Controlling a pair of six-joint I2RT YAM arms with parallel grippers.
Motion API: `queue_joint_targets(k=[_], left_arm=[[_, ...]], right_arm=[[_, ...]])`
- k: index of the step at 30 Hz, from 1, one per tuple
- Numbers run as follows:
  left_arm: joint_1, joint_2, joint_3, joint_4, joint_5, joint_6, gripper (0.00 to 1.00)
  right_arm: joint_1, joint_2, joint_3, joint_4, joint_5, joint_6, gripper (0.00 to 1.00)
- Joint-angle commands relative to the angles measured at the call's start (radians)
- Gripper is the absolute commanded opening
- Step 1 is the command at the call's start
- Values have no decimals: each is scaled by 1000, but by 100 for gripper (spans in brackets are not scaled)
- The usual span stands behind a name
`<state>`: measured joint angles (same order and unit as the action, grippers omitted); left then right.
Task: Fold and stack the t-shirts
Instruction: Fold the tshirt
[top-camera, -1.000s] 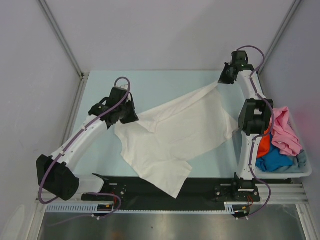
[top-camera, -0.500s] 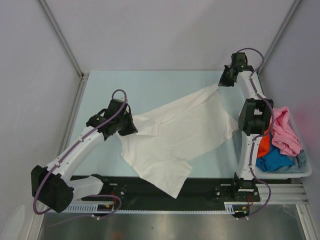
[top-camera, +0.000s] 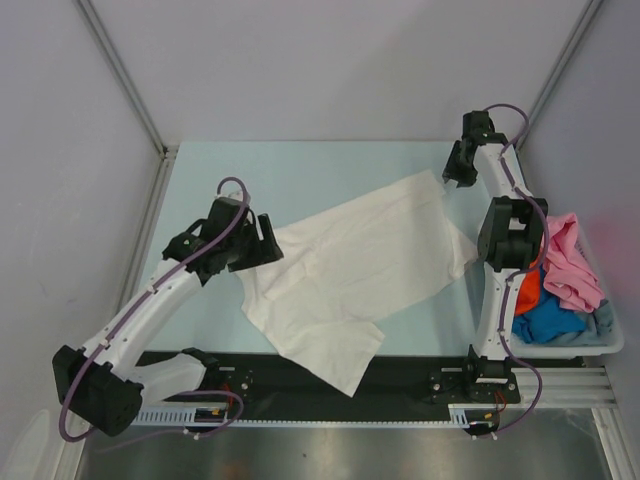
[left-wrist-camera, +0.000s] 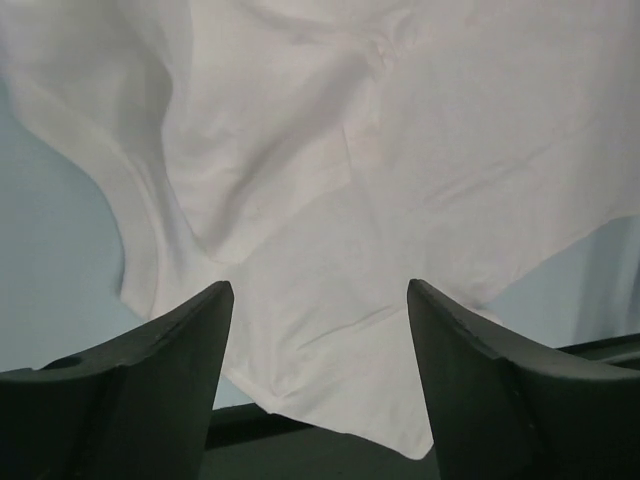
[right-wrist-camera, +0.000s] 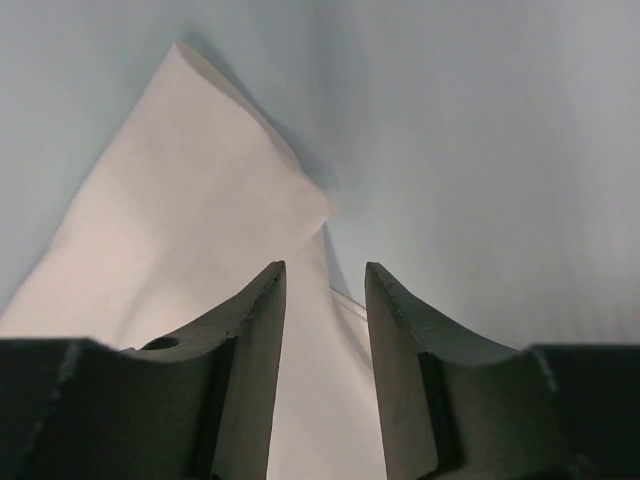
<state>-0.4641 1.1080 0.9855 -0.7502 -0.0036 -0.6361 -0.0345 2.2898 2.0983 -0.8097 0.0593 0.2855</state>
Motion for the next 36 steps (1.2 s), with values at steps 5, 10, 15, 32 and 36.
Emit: queue_joint_targets(k=[5, 10, 15, 32, 36], left_arm=[[181, 139, 148, 40, -76, 142, 72], [343, 283, 218, 138, 32, 188, 71], [435, 430, 239, 211, 177, 268, 52], [456, 599, 188, 198, 88, 516, 31], [456, 598, 168, 216, 87, 535, 30]], right_arm=[[31, -113, 46, 67, -38, 55, 49], [186, -141, -79, 167, -314, 190, 61], [304, -274, -414, 511, -550, 380, 62], [594, -297, -719, 564, -702, 383, 43], [611, -293, -745, 563, -688, 371, 32]])
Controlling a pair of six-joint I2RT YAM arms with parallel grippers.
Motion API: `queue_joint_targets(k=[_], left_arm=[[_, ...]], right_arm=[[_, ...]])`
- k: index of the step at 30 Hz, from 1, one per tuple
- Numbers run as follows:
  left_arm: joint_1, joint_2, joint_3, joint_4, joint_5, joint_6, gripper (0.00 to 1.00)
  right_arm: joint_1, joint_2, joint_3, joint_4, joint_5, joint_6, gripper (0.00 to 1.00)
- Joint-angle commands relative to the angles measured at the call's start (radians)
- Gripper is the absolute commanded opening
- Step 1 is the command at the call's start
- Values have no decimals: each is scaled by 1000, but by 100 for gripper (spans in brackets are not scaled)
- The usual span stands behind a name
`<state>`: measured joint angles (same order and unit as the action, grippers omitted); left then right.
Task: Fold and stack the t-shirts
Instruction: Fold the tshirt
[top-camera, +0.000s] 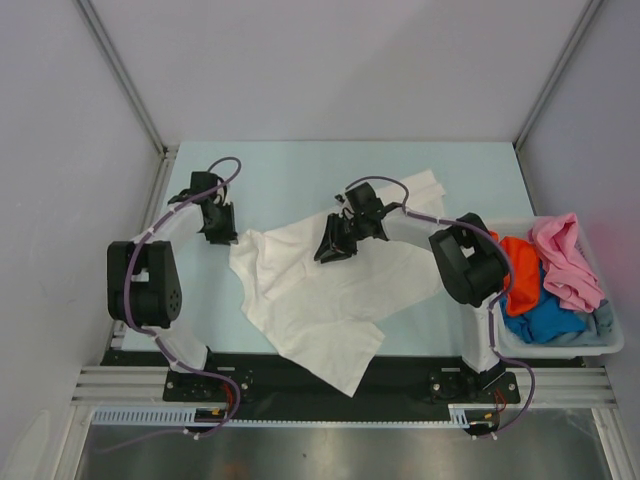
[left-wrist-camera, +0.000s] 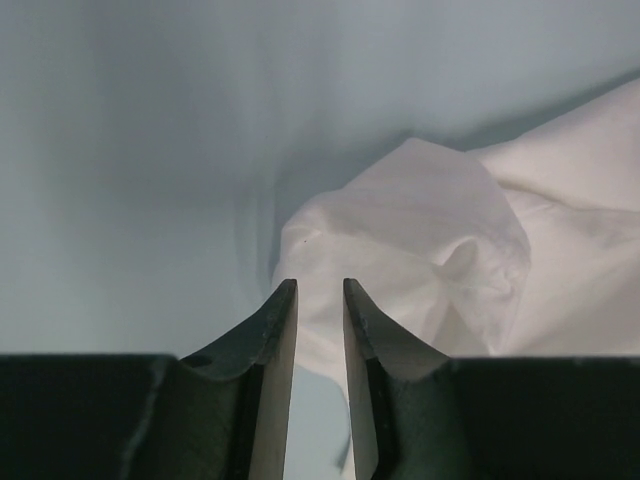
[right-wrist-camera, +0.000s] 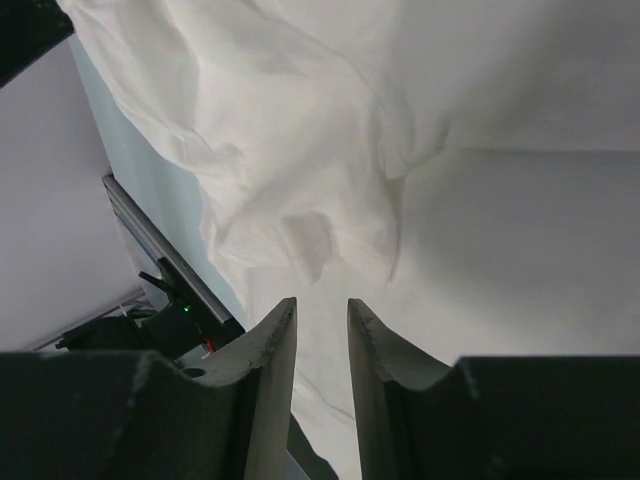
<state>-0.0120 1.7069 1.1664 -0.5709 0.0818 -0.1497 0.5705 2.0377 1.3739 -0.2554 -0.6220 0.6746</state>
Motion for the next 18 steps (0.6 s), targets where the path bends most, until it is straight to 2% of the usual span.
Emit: queue_joint_targets(k=[1, 5, 10, 18], left_arm=[[4, -1, -13, 36, -5, 64, 29], [4, 5, -13, 32, -34, 70, 28], [4, 54, 24, 39, -60, 64, 38], [4, 131, 67, 42, -73, 52, 37]], right_arm=[[9, -42, -25, 7, -7, -20, 32], [20, -40, -52, 8, 1, -21, 30], [25, -27, -61, 10, -1, -21, 33], [31, 1, -44, 12, -2, -13, 34]])
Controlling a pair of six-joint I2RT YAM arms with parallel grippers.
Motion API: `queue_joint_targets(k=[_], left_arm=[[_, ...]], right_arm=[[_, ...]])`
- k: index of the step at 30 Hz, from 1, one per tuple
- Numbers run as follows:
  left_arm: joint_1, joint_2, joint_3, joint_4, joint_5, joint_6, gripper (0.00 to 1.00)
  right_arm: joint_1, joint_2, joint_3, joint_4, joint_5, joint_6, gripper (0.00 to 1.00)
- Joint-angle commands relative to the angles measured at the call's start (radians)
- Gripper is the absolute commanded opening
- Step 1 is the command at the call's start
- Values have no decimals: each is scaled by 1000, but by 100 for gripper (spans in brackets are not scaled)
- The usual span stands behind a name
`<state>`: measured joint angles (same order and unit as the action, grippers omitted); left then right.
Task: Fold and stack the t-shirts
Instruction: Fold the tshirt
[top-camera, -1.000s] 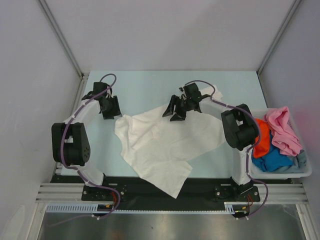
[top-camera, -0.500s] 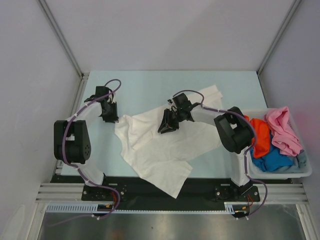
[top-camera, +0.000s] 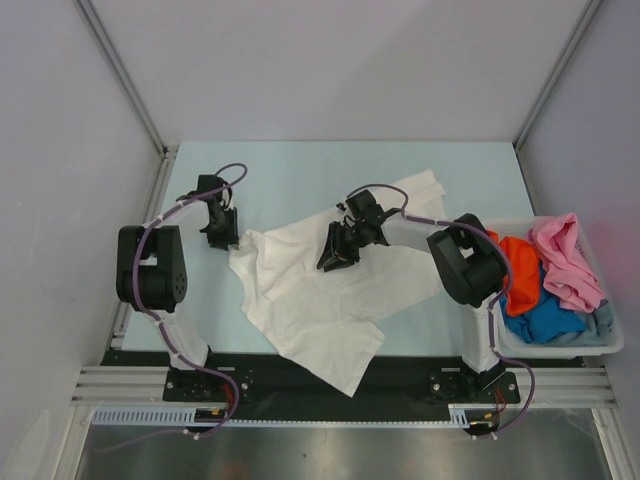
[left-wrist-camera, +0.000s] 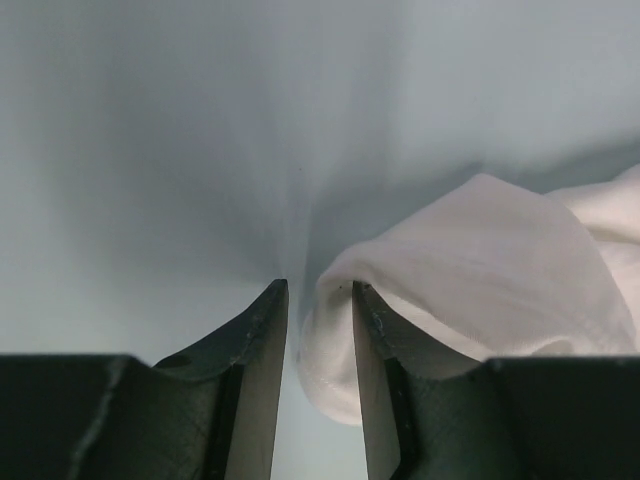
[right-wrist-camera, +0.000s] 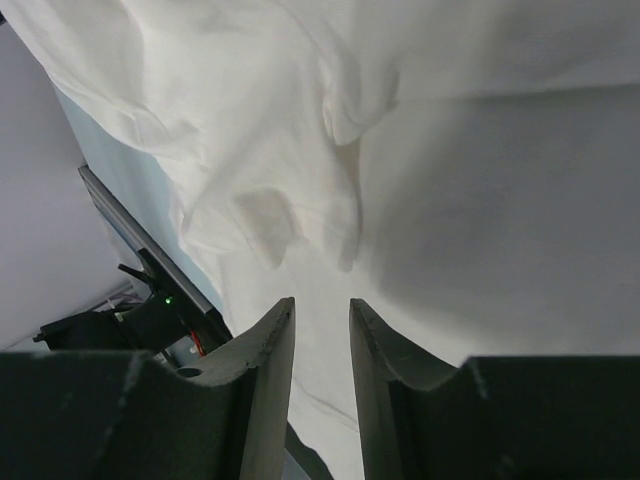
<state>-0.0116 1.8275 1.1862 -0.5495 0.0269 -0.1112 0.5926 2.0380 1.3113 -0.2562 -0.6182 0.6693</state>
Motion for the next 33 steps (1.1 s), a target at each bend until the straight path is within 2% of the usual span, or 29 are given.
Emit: queue_joint_targets(k=[1, 20, 33], left_arm=[[5, 12, 50, 26, -18, 12, 37], [7, 64, 78, 36, 10, -15, 33], [7, 79, 76, 19, -10, -19, 22]], right_arm=[[9, 2, 22, 11, -6, -10, 34], [13, 96, 106, -15, -22, -19, 33], [15, 97, 91, -6, -43, -17, 28]])
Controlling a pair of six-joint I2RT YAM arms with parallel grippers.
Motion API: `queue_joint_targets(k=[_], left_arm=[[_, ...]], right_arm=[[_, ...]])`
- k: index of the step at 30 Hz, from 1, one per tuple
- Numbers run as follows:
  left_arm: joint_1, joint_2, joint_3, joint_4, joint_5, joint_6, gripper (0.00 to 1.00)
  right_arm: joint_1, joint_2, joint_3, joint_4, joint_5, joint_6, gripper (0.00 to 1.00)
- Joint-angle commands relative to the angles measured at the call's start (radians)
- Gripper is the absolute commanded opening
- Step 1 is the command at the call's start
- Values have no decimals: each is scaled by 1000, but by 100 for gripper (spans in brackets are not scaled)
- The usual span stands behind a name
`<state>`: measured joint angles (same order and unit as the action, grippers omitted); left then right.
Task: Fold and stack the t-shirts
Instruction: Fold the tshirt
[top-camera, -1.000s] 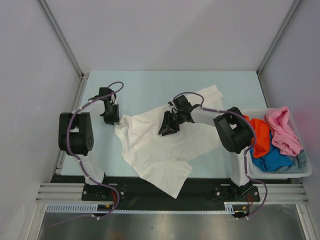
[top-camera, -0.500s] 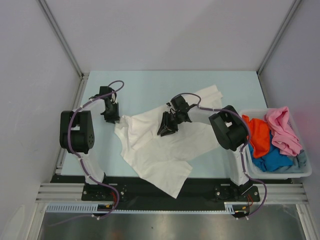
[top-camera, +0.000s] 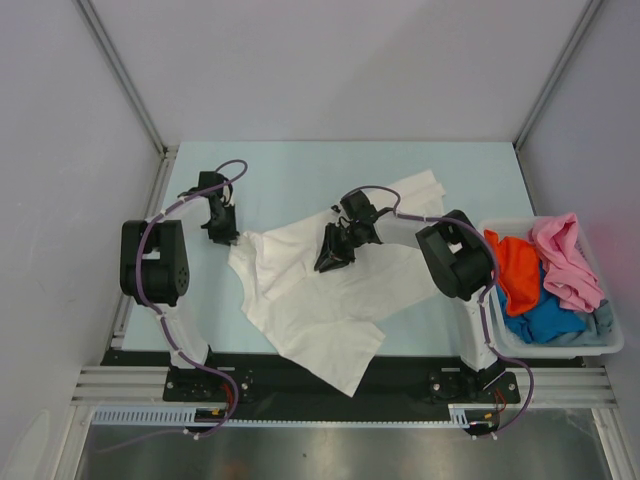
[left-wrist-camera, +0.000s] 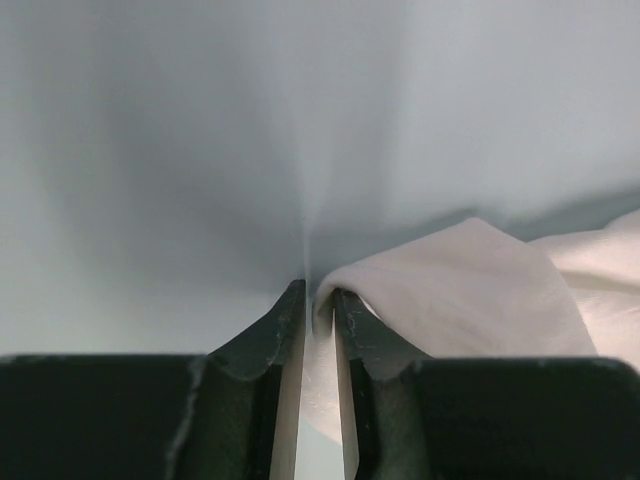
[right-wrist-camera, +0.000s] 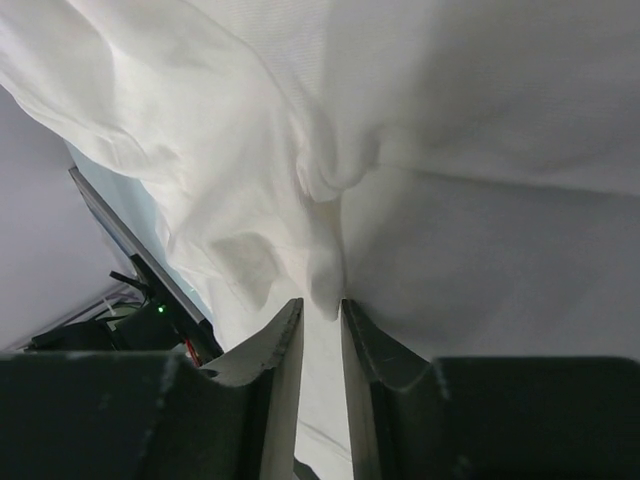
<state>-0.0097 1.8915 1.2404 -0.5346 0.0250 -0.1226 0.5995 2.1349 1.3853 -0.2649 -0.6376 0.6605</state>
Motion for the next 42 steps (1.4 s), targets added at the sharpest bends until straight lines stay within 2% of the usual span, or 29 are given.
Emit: queue_joint_targets(k=[1, 6, 7, 8, 23, 29, 34, 36, 41, 42], left_arm=[[5, 15, 22, 2, -10, -9, 22], [5, 21, 18, -2, -22, -17, 19], [5, 23, 17, -4, -23, -18, 18], [5, 24, 17, -4, -22, -20, 18], [40, 8, -16, 1, -82, -37, 1], [48, -12, -32, 5, -88, -46, 0], [54, -90, -62, 2, -106, -86, 0], [56, -117, -71, -22, -122, -127, 6], [60, -264, -120, -67, -128, -231, 36], [63, -279, -121, -73, -129, -241, 38]], right_arm=[[8, 0, 17, 4, -27, -7, 25], [5, -9, 26, 3, -36, -4, 11], [3, -12, 27, -3, -37, -4, 1], [-4, -16, 29, -10, -39, -4, 0], [-121, -155, -12, -223, -103, -79, 0], [-147, -147, -15, -278, -114, -119, 0], [-153, -95, 6, -300, -113, -159, 0], [-153, -87, 12, -303, -102, -163, 0], [-156, -82, 17, -297, -102, -177, 0], [-158, -84, 15, -300, -99, -180, 0]])
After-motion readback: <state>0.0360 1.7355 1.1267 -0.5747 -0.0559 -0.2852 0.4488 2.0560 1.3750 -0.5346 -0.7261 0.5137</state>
